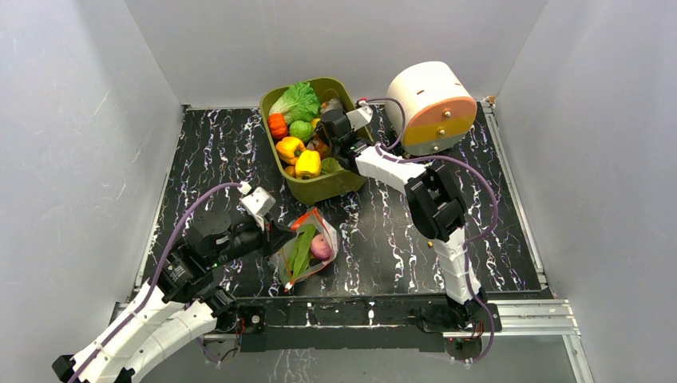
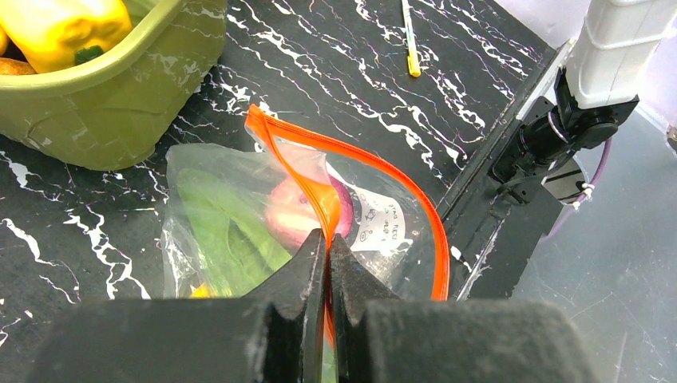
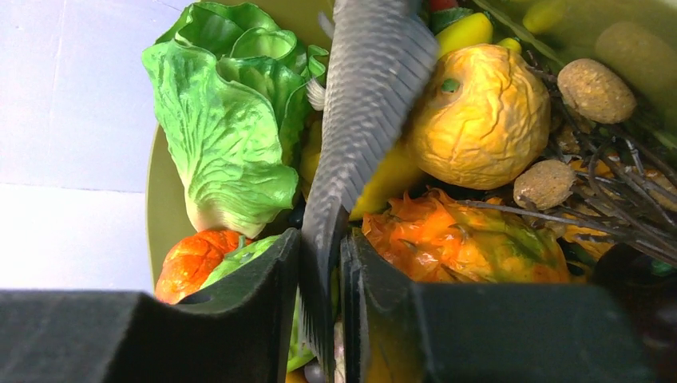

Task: Place the food in the zip-top bag and seal the zipper
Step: Pick up the fake fish from the bin.

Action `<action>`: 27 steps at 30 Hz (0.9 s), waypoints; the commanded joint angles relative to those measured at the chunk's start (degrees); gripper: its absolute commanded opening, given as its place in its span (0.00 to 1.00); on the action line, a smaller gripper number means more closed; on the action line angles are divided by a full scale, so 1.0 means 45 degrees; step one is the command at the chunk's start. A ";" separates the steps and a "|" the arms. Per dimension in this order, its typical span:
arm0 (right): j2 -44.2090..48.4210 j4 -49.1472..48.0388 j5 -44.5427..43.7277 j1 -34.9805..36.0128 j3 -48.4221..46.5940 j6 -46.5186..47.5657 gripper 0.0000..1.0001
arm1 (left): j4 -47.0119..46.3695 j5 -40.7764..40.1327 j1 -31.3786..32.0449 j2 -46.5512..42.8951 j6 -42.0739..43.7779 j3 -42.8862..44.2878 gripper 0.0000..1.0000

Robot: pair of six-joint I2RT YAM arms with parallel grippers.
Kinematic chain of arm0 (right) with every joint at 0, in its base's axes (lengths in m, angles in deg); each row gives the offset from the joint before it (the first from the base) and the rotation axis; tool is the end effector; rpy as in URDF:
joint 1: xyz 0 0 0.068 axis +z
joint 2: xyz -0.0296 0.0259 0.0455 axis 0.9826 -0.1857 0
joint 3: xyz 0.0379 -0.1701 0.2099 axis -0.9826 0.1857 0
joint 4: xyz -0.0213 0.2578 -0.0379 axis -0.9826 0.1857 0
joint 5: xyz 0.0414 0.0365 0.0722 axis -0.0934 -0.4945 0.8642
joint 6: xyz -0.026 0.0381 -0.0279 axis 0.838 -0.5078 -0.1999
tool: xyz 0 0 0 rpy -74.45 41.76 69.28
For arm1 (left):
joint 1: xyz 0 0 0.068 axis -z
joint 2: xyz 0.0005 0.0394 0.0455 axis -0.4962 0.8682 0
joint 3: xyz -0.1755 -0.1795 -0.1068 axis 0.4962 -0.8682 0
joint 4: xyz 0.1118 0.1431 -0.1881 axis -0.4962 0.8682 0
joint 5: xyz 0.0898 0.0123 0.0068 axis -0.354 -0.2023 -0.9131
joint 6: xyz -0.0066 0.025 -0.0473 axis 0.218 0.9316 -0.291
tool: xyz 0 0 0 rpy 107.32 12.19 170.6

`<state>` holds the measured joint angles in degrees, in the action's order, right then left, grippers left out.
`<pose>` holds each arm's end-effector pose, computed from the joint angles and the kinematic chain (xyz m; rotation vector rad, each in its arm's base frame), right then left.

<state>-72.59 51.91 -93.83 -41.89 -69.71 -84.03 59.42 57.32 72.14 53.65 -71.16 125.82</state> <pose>0.4194 0.3002 0.2347 0.7757 1.8609 0.6943 0.0893 -0.0920 0.3258 0.6570 1.7273 -0.8657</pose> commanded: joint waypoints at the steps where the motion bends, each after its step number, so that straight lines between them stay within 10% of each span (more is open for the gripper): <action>1: 0.0126 -0.0864 -0.0173 -0.0085 -0.0501 0.0135 0.19 | -0.0121 -0.0041 0.0033 -0.0060 0.0165 0.0064 0.00; 8: 0.0853 -0.1755 -0.0324 -0.0083 0.0277 0.0937 0.00 | -0.0107 -0.0041 0.0033 -0.0038 0.0180 0.0060 0.00; 27: 0.4454 -0.2124 0.0558 -0.0081 0.2614 0.5891 0.00 | -0.0148 -0.0217 0.0033 0.0283 0.0150 0.0034 0.00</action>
<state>-58.43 45.04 -92.28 -41.96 -58.30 -65.17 59.42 56.95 72.14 54.37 -70.97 125.82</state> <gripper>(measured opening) 0.055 0.010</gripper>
